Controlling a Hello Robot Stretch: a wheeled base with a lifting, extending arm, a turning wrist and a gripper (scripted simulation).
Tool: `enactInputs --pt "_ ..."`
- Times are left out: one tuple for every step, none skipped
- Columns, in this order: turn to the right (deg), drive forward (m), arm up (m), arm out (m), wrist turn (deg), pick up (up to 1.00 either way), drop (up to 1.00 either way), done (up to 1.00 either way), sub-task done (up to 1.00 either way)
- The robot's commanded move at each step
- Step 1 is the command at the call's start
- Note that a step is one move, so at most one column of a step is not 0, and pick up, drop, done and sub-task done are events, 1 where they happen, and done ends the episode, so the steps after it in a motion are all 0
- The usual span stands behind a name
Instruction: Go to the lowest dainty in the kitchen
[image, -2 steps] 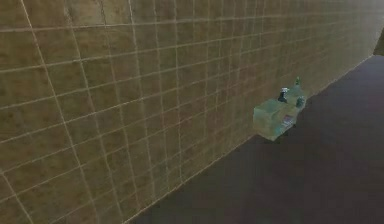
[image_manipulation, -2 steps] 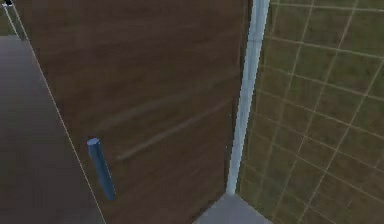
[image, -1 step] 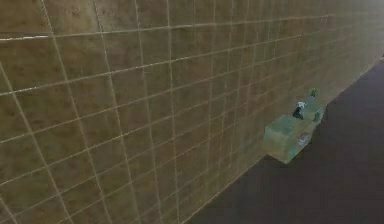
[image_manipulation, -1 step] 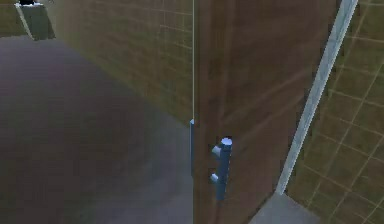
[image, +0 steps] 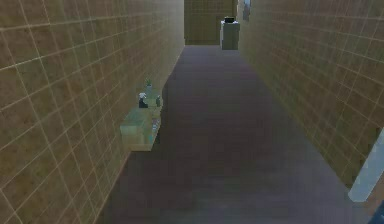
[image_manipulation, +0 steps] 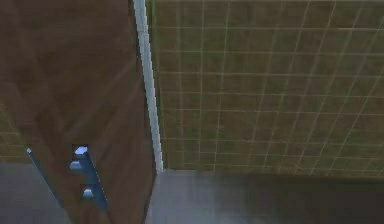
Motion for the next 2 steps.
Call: enactInputs --pt "0.0 0.65 0.00 0.00 0.0 0.00 0.00 0.00 0.00" --pt "3.0 0.00 0.00 0.00 0.0 0.00 0.00 0.00 0.00"
